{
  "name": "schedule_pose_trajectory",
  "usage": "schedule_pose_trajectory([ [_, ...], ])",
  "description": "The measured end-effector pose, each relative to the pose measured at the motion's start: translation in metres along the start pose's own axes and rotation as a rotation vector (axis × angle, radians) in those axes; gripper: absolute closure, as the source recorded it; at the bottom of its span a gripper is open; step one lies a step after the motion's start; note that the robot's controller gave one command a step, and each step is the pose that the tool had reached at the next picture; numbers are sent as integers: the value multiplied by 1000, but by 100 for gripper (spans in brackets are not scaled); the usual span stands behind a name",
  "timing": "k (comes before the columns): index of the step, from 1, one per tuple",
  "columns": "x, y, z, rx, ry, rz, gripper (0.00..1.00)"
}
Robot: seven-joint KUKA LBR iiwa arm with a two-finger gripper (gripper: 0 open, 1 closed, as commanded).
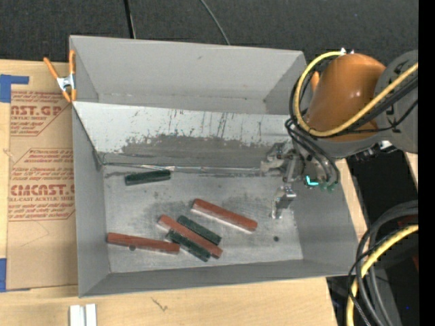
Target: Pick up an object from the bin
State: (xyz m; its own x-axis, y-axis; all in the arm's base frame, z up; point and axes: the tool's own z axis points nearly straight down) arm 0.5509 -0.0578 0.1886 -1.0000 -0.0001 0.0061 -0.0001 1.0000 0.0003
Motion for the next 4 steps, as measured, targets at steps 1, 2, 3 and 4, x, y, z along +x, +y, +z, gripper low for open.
schedule_pose_trajectory([
  [1, -2, 0, -4, 1, -7, -1, 0],
  [2, -2, 12, 43, 1, -15, 5, 0],
  [3, 33, 37, 108, 1, -7, -109, 100],
  [4, 33, 37, 108, 1, -7, -109, 100],
])
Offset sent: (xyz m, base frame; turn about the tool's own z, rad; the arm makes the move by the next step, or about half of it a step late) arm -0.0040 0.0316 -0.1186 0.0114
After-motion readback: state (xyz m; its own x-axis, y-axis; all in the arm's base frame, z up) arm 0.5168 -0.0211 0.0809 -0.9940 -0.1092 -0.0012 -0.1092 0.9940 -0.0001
